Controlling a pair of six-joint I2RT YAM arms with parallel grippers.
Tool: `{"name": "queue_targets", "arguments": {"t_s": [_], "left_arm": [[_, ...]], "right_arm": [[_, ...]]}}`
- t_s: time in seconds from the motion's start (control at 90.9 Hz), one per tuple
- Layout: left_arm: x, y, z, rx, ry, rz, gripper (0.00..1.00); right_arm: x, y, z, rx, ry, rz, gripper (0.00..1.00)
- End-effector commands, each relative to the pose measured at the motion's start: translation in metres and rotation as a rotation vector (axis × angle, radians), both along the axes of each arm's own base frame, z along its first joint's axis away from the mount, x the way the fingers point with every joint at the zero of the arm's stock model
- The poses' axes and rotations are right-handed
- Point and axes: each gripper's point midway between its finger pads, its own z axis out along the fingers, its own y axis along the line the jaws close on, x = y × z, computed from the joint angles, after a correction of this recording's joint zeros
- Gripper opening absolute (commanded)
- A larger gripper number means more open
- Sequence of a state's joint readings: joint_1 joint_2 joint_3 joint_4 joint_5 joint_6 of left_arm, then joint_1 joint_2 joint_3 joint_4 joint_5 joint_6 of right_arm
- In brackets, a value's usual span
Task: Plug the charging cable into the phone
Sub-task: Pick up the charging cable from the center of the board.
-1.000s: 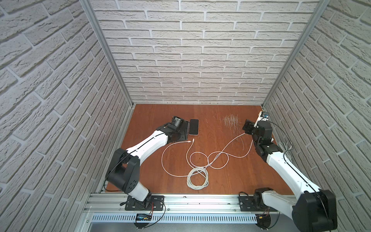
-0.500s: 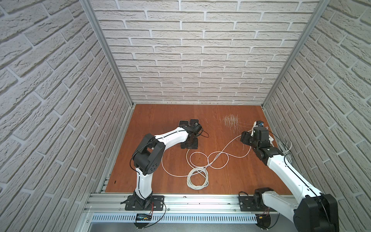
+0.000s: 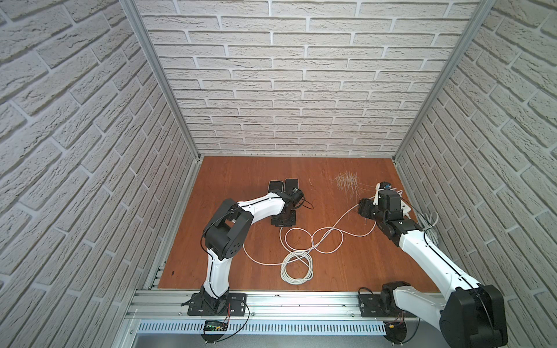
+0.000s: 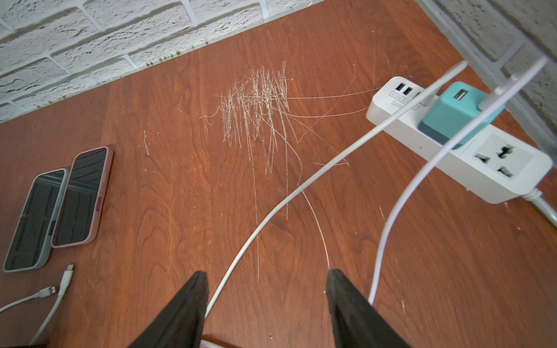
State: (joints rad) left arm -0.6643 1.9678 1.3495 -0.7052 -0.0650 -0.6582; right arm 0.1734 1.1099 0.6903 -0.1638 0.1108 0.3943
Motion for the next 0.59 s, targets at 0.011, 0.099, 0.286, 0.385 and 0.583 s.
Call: {"name": "queue_targets", "arguments": {"t_s": [0.011, 0.099, 0.286, 0.385, 0.583], "left_arm": [[-0.006, -0.007, 0.001, -0.041, -0.006, -0.011, 0.11], [-0.001, -0.007, 0.011, -0.053, -0.049, -0.018, 0.03], [0.012, -0.011, 0.044, -0.071, -0.196, -0.057, 0.0], [0.018, -0.029, 0.082, -0.109, -0.37, -0.145, 0.0], [0.013, -0.054, 0.124, -0.213, -0.613, -0.288, 0.0]], "right_arm": [[0.002, 0.019, 0.007, 0.073, -0.05, 0.071, 0.65], [-0.001, 0.027, 0.016, 0.115, -0.109, 0.101, 0.65], [-0.004, 0.06, 0.036, 0.231, -0.172, 0.252, 0.64], [-0.007, 0.094, 0.046, 0.352, -0.192, 0.396, 0.63], [-0.021, 0.157, 0.059, 0.487, -0.202, 0.628, 0.61]]}}
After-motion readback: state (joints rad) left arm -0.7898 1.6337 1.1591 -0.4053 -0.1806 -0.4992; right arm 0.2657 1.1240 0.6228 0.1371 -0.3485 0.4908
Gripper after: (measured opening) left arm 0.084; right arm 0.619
